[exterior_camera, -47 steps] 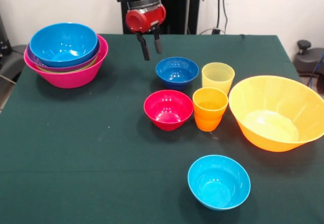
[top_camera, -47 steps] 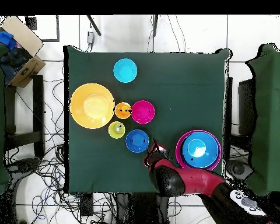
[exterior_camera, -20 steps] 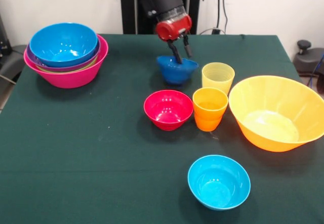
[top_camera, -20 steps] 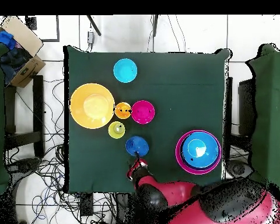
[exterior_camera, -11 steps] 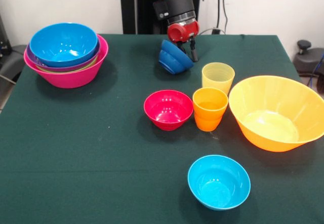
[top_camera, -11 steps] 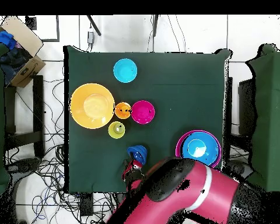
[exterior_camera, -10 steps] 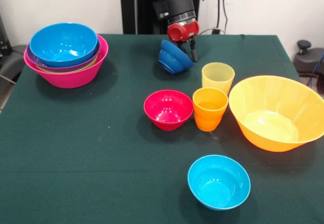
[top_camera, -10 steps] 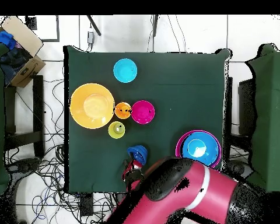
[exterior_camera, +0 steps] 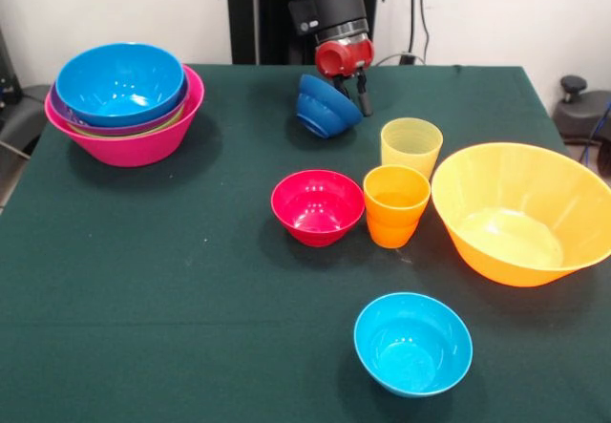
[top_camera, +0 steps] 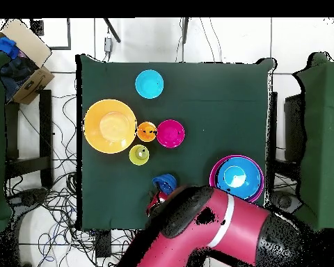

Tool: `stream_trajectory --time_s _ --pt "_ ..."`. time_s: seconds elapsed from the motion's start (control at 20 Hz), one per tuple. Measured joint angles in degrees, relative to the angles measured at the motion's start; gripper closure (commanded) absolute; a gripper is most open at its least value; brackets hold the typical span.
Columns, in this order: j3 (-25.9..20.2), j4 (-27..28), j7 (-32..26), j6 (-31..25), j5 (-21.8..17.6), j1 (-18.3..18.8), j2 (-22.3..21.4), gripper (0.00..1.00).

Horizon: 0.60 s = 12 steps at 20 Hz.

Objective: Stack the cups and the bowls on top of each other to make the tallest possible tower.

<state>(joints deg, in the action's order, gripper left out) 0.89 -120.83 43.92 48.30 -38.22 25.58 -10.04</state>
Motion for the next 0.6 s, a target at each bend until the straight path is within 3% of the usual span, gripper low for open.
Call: stream_trajectory --time_s 0.6 --pt "3.3 1.3 3.7 0.2 0.7 -2.5 -1.2 0.00"
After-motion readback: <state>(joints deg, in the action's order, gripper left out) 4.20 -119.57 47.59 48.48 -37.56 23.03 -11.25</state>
